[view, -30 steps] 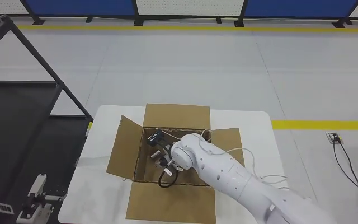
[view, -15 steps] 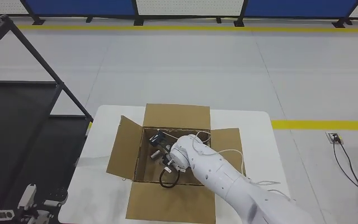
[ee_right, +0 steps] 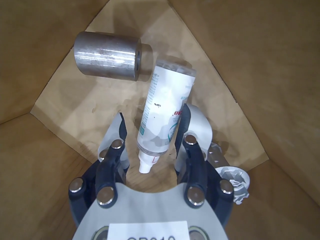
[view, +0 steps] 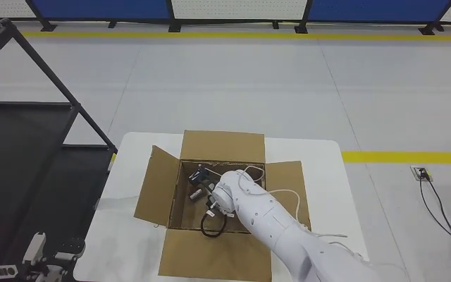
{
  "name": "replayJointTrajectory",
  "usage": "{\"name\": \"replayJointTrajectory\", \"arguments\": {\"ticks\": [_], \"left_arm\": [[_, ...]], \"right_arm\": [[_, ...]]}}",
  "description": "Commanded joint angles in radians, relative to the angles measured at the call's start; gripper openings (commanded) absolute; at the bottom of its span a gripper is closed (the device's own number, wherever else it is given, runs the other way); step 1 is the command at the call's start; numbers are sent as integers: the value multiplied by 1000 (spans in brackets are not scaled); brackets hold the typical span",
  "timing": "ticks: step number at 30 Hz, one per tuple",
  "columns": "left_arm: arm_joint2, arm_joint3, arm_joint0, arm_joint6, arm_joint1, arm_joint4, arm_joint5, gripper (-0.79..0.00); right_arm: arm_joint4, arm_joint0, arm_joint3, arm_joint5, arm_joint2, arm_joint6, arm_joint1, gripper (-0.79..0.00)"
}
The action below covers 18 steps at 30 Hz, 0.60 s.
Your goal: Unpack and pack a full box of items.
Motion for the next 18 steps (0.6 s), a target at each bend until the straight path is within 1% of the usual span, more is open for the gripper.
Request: {"name": "replayJointTrajectory", "arguments": {"ticks": [1,3,4,10,12,13,16,17,18], "left_arm": [[0,0,0,1,0,1,-1,0],[-1,2,1,3,-1,0,-4,0],[-2,3,1,5,-1,0,-5,0],[-9,2,5,7,-1,-4,-11,0],[-9,2,5,7,-2,-5,-13,0],[-10,2,6,6,-2,-6,-13,0],[-11,2,6,5,-2,-4,-17,0],[-11,2,6,5,-2,-4,-18,0],[-11,2,6,5,-2,-4,-18,0]], "right_arm": [[-2,-1,16,0,3,-1,-8,-336],[-6,-2,33,0,5,-4,-16,-357],[-8,-3,40,-1,7,-5,-20,-385],[-16,-3,79,-3,17,-12,-38,-449],[-14,-3,95,6,22,-7,-43,-517],[-15,-2,99,11,25,-5,-46,-539],[-19,-1,111,2,30,-5,-52,-683],[-19,0,114,-4,32,-6,-53,-763],[-20,1,116,-13,34,-11,-54,-785]]}}
